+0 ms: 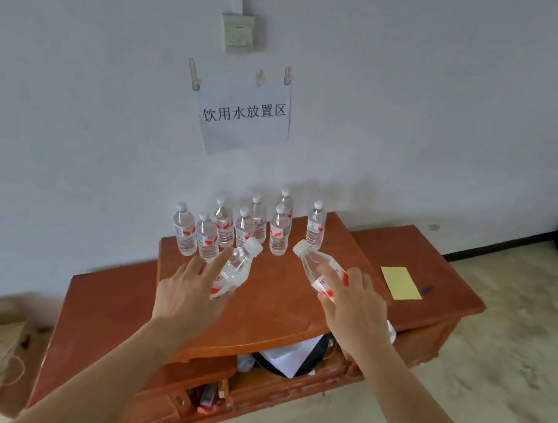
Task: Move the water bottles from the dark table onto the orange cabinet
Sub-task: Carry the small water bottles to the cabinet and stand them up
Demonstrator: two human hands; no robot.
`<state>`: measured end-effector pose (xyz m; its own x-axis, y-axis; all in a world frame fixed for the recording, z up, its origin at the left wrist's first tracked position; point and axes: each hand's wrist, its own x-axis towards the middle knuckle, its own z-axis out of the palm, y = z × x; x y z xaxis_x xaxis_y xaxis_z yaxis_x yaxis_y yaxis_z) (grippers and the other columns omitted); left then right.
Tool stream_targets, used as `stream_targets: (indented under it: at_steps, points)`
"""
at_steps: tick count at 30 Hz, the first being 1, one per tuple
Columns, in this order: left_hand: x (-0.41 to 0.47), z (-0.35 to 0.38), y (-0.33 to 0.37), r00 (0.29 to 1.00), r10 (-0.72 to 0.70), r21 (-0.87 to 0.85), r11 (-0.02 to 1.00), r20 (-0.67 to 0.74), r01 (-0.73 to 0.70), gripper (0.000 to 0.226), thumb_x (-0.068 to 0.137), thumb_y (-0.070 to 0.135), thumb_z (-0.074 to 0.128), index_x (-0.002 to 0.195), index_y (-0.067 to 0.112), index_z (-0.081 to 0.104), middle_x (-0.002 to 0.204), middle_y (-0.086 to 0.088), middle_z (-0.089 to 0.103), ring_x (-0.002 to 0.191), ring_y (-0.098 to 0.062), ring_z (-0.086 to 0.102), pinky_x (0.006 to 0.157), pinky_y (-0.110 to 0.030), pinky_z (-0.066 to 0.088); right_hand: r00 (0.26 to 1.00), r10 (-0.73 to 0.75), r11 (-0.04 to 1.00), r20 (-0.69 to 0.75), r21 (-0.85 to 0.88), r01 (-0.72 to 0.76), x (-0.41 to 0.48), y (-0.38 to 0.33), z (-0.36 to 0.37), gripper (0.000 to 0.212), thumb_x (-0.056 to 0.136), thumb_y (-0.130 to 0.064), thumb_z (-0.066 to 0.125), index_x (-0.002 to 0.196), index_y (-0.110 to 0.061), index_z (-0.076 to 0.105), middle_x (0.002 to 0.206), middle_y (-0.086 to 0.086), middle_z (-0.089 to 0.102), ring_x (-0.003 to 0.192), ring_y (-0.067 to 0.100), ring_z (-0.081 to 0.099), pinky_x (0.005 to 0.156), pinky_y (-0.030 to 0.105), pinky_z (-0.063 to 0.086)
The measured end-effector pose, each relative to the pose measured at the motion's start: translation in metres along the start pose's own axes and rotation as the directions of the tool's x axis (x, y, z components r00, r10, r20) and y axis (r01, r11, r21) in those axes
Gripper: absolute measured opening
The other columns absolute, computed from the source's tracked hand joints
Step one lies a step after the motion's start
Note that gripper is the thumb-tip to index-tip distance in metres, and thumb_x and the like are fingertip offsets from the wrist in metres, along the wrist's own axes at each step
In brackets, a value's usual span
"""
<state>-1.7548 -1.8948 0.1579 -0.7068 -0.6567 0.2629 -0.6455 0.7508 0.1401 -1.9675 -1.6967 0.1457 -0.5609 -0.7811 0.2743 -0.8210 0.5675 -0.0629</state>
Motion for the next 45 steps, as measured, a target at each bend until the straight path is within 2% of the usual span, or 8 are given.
stream_targets:
  at_steps: [9,14,20,25,27,34,38,45]
  points:
    - [0.123,0.100,-0.064,0.981,-0.147,-0.186,0.968,0.123,0.169,0.073,0.088,0.060,0.059,0.148,0.045,0.019,0.129,0.005,0.059,0.105,-0.019,0.063,0.065,-0.032,0.050,0.982,0.028,0.997,0.185,0.072,-0.042,0.131,-0.013,0.102,0.066,0.098,-0.049,0.059,0.148,-0.044,0.017,0.120,0.002,0.055,0.106,0.015,0.057,0.074,0.023,0.053]
    - [0.173,0.154,-0.099,0.950,-0.246,-0.251,0.924,0.194,0.290,0.075,0.083,0.050,0.072,0.144,0.034,0.031,0.112,0.000,0.064,0.089,-0.024,0.066,0.062,-0.033,0.048,0.965,0.121,0.981,0.233,0.123,-0.153,0.190,-0.015,0.156,0.061,0.094,-0.048,0.065,0.141,-0.039,0.027,0.118,0.004,0.058,0.104,0.018,0.060,0.074,0.031,0.058]
    - [0.198,0.208,-0.137,0.780,-0.520,-0.254,0.749,0.349,0.613,0.069,0.081,0.050,0.073,0.136,0.028,0.039,0.118,0.000,0.066,0.099,-0.029,0.065,0.076,-0.038,0.049,0.945,0.162,0.919,0.285,0.305,-0.249,0.220,-0.024,0.219,0.069,0.086,-0.042,0.078,0.140,-0.024,0.039,0.120,0.006,0.061,0.104,0.021,0.065,0.075,0.034,0.061]
    - [0.218,0.238,-0.160,0.659,-0.666,-0.223,0.624,0.348,0.749,0.072,0.079,0.048,0.078,0.134,0.027,0.038,0.119,-0.003,0.066,0.102,-0.034,0.064,0.079,-0.041,0.049,0.943,0.015,0.853,0.334,0.487,-0.186,0.254,-0.043,0.270,0.090,0.081,-0.028,0.086,0.152,-0.017,0.031,0.140,0.011,0.053,0.120,0.024,0.062,0.089,0.040,0.060]
    - [0.226,0.247,-0.165,0.592,-0.727,-0.203,0.559,0.347,0.804,0.073,0.078,0.046,0.079,0.134,0.027,0.037,0.119,-0.006,0.066,0.103,-0.036,0.063,0.080,-0.043,0.048,0.926,0.005,0.834,0.377,0.509,-0.212,0.268,-0.050,0.289,0.085,0.084,-0.030,0.083,0.152,-0.017,0.033,0.139,0.009,0.051,0.119,0.020,0.061,0.090,0.039,0.060]
    - [0.247,0.282,-0.175,0.494,-0.804,-0.323,0.396,0.330,0.860,0.074,0.076,0.042,0.083,0.131,0.029,0.036,0.118,-0.007,0.065,0.106,-0.033,0.062,0.089,-0.045,0.052,0.902,0.163,0.667,0.401,0.629,-0.400,0.311,-0.066,0.340,0.071,0.083,-0.033,0.084,0.140,-0.015,0.045,0.134,0.003,0.057,0.124,0.020,0.057,0.100,0.042,0.053]
    - [0.243,0.294,-0.174,0.471,-0.827,-0.360,0.357,0.307,0.862,0.075,0.077,0.044,0.081,0.132,0.031,0.033,0.115,-0.003,0.064,0.099,-0.027,0.060,0.089,-0.047,0.053,0.877,0.182,0.672,0.444,0.595,-0.440,0.319,-0.059,0.352,0.080,0.083,-0.032,0.083,0.147,-0.014,0.040,0.142,0.005,0.054,0.133,0.021,0.052,0.110,0.041,0.046]
    - [0.236,0.280,-0.170,0.491,-0.793,-0.286,0.407,0.361,0.868,0.078,0.080,0.057,0.074,0.138,0.028,0.032,0.124,-0.008,0.065,0.107,-0.037,0.062,0.088,-0.055,0.053,0.813,0.119,0.775,0.569,0.459,-0.434,0.337,-0.066,0.330,0.082,0.088,-0.037,0.077,0.151,-0.016,0.029,0.150,0.008,0.044,0.134,0.029,0.051,0.101,0.043,0.049]
